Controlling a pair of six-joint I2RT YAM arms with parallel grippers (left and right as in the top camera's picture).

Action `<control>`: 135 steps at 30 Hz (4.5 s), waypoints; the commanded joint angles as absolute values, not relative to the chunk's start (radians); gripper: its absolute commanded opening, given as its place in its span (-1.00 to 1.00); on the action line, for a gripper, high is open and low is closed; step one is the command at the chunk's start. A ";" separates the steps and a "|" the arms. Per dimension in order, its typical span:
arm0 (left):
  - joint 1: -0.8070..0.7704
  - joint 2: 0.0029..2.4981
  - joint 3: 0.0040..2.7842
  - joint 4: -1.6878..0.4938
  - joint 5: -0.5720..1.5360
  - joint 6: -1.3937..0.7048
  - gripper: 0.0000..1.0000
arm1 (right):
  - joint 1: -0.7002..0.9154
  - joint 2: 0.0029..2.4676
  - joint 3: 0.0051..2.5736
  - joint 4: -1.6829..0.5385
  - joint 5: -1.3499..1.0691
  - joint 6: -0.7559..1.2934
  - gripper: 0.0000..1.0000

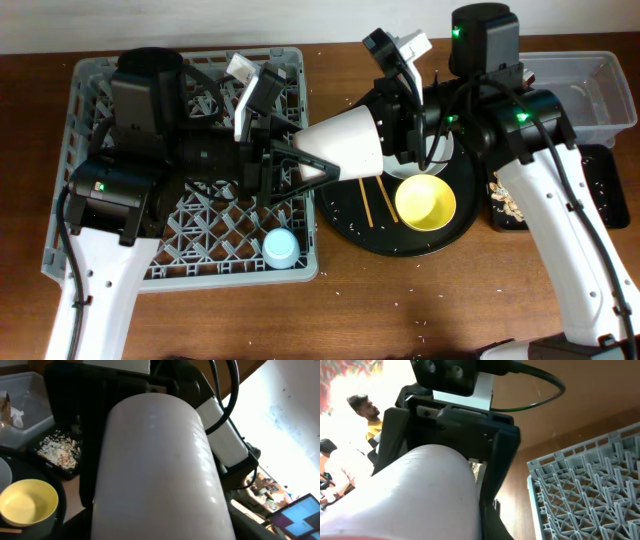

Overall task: Sort waste into correct bins and load items into the dishwasher rack
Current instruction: 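Hand the pink cup from the right gripper to the left gripper, then place the pink cup upside down beside the blue cup, release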

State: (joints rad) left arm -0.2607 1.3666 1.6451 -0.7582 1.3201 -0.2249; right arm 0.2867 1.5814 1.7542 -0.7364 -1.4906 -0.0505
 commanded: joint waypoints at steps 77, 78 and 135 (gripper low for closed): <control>-0.228 1.367 1.662 -0.748 1.346 -0.454 0.45 | 0.334 1.568 1.744 -0.591 -1.354 0.223 -0.92; -0.228 1.367 1.662 -0.748 1.334 -0.454 0.43 | 0.334 1.568 1.744 -0.597 -1.357 0.223 -0.92; -0.331 1.408 1.086 -1.214 -0.118 -0.670 0.15 | 0.379 1.551 1.739 -1.298 -0.291 0.331 0.97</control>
